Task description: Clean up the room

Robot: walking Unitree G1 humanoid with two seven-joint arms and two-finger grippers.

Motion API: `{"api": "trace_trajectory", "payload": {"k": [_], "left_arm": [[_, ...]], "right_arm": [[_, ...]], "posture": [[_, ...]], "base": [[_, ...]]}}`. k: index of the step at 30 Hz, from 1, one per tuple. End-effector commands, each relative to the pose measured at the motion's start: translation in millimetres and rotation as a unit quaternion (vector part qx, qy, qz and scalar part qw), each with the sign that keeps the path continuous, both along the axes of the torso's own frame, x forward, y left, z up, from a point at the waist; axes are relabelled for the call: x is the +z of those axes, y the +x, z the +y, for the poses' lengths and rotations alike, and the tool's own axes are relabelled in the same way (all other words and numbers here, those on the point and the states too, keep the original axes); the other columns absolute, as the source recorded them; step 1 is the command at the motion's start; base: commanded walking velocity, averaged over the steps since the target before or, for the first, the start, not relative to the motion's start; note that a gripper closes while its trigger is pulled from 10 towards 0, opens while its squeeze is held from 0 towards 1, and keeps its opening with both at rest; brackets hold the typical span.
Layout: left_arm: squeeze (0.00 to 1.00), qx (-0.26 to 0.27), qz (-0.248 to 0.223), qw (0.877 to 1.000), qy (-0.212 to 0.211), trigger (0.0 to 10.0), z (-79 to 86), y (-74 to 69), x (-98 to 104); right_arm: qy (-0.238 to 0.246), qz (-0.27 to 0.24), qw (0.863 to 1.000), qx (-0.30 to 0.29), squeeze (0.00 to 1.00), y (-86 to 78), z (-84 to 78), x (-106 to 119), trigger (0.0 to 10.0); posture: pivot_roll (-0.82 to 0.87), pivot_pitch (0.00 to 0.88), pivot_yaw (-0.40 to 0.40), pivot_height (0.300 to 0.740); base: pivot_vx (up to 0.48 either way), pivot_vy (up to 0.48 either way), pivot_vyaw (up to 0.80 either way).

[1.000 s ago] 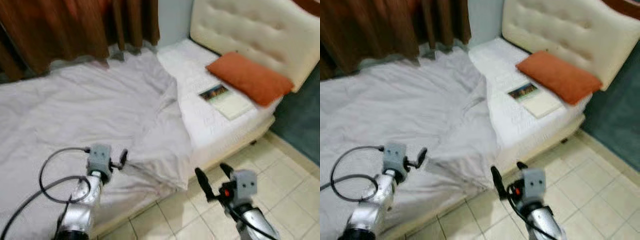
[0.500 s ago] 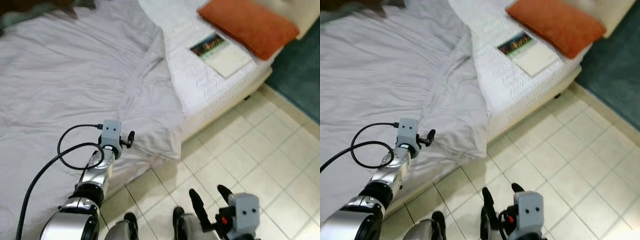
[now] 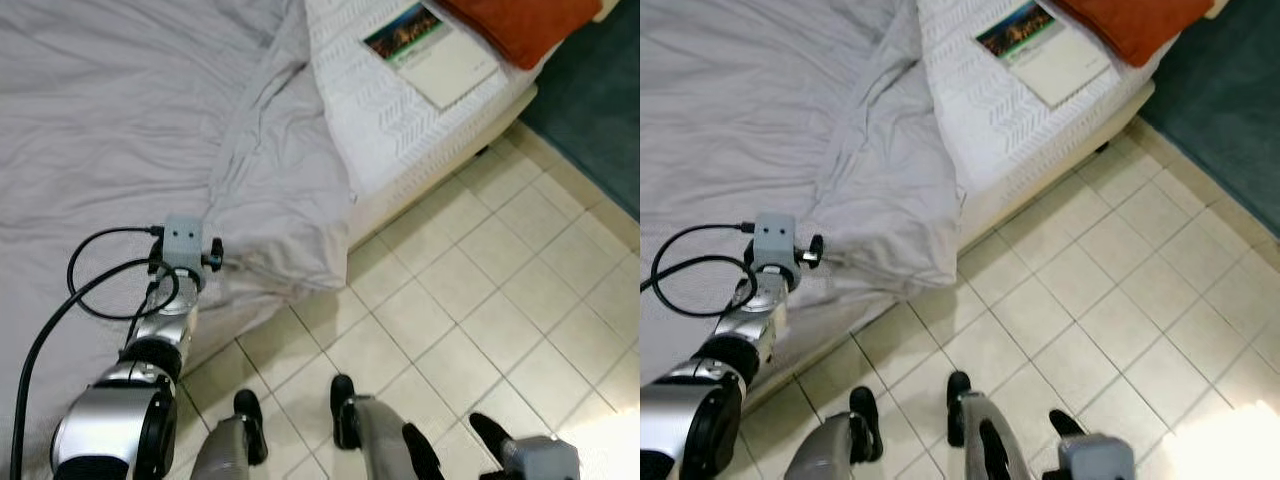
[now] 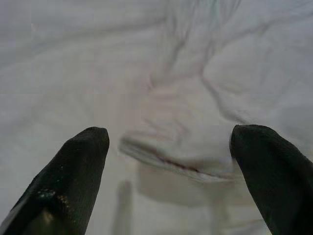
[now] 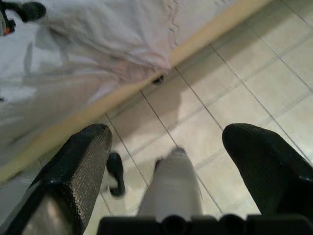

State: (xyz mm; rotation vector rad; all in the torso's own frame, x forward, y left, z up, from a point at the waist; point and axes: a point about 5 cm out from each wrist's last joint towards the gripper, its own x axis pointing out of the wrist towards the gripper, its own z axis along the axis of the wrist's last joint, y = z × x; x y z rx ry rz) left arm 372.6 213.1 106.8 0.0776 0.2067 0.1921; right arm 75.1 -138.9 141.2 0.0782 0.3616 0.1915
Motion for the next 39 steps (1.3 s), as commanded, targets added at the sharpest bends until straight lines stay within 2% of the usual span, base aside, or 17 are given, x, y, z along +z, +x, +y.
{"api": "trace_trajectory", "payload": {"k": [1, 2, 3, 4, 5, 6, 7, 17, 22, 26, 29, 33, 35, 37, 38, 39], "left_arm": [[0.0, 0.023, 0.046, 0.998, -0.045, 10.0, 2.4, -11.2, -23], [0.0, 0.038, 0.05, 0.994, -0.084, 10.0, 3.7, -12.5, -25], [0.0, 0.038, 0.05, 0.994, -0.084, 10.0, 3.7, -12.5, -25], [0.0, 0.052, 0.054, 0.987, -0.145, 6.9, 1.6, -14.0, -30], [0.0, 0.052, 0.054, 0.987, -0.145, 6.9, 1.6, -14.0, -30], [0.0, 0.054, 0.057, 0.983, -0.166, 1.4, -1.3, -14.3, -32], [0.0, 0.055, 0.057, 0.981, -0.178, 0.0, -4.1, -13.7, -32], [0.0, -0.004, 0.034, 0.982, -0.184, 0.0, -20.5, -4.9, -21], [0.0, -0.04, 0.015, 0.976, -0.212, 0.0, -33.4, -0.7, -15], [0.0, -0.06, 0.026, 0.971, -0.23, 0.0, -37.3, -5.2, -23], [0.0, -0.103, 0.033, 0.981, -0.162, 0.0, -37.2, -8.8, -27], [0.0, -0.138, 0.033, 0.981, -0.135, 0.0, -41.3, -10.1, -28], [0.0, -0.172, 0.037, 0.979, -0.104, 0.0, -47.1, -12.0, -30], [0.0, -0.183, 0.046, 0.978, -0.085, 0.0, -49.5, -12.7, -31], [0.0, -0.185, 0.053, 0.978, -0.073, 4.5, -51.1, -12.1, -31], [0.0, -0.189, 0.062, 0.978, -0.061, 10.0, -53.0, -11.7, -32]], "right_arm": [[-0.006, 0.018, 1.0, -0.001, 0.0, -6.2, -1.9, 1, 10.0], [-0.006, 0.022, 1.0, 0.001, 0.0, -9.6, -2.0, 2, 10.0], [-0.006, 0.022, 1.0, 0.001, 0.0, -9.6, -2.0, 2, 10.0], [-0.006, 0.028, 1.0, 0.002, 0.0, -15.4, -2.5, 3, 10.0], [-0.006, 0.028, 1.0, 0.002, 0.0, -15.4, -2.5, 3, 10.0], [-0.006, 0.031, 0.999, 0.002, 0.0, -18.4, -2.6, 3, 10.0], [-0.005, 0.036, 0.999, 0.002, 0.0, -21.1, -2.2, 3, 10.0], [-0.004, 0.042, 0.999, 0.001, 0.0, -22.0, -0.7, 2, 10.0], [-0.009, 0.043, 0.999, 0.0, 0.0, -22.3, -2.9, 2, 10.0], [-0.008, 0.038, 0.999, -0.002, 0.0, -17.7, -1.6, 1, 10.0], [-0.005, 0.032, 0.999, -0.005, 0.0, -12.7, 0.3, 1, 10.0], [-0.003, 0.032, 0.999, -0.008, 0.0, -10.3, 0.5, -4, 10.0], [0.003, 0.026, 1.0, -0.007, 0.0, -4.0, 4.0, -11, 10.0], [0.006, 0.021, 1.0, -0.006, 0.0, 0.4, 5.9, -13, 10.0], [0.007, 0.016, 1.0, -0.007, 0.0, 3.4, 6.5, -13, 10.0], [0.008, 0.011, 1.0, -0.008, 0.0, 6.8, 6.9, -14, 10.0]], "posture": [[-0.51, 0.581, -0.1, 0.74], [-0.51, 0.586, -0.108, 0.74], [-0.51, 0.586, -0.108, 0.74], [-0.51, 0.587, -0.115, 0.74], [-0.51, 0.587, -0.115, 0.74], [-0.51, 0.587, -0.112, 0.74], [-0.51, 0.588, -0.113, 0.74], [-0.49, 0.592, -0.093, 0.74], [-0.47, 0.592, -0.088, 0.74], [-0.46, 0.593, -0.078, 0.74], [-0.44, 0.593, -0.062, 0.74], [-0.41, 0.595, -0.043, 0.74], [-0.37, 0.573, -0.013, 0.74], [-0.36, 0.556, -0.004, 0.74], [-0.35, 0.545, 0.002, 0.74], [-0.35, 0.53, 0.01, 0.74]], "base": [[0.0, 0.0, 0.0], [0.0, 0.0, 0.0], [0.0, 0.0, 0.0], [0.0, 0.0, 0.0], [0.0, 0.0, 0.0], [0.0, 0.0, 0.0], [0.0, 0.0, 0.0], [0.0, 0.0, 0.0], [0.0, 0.0, 0.0], [0.0, 0.0, 0.0], [0.0, 0.0, 0.0], [0.0, 0.0, 0.0], [0.0, 0.0, 0.0], [0.0, 0.0, 0.0], [0.0, 0.0, 0.0], [0.0, 0.0, 0.0]]}}
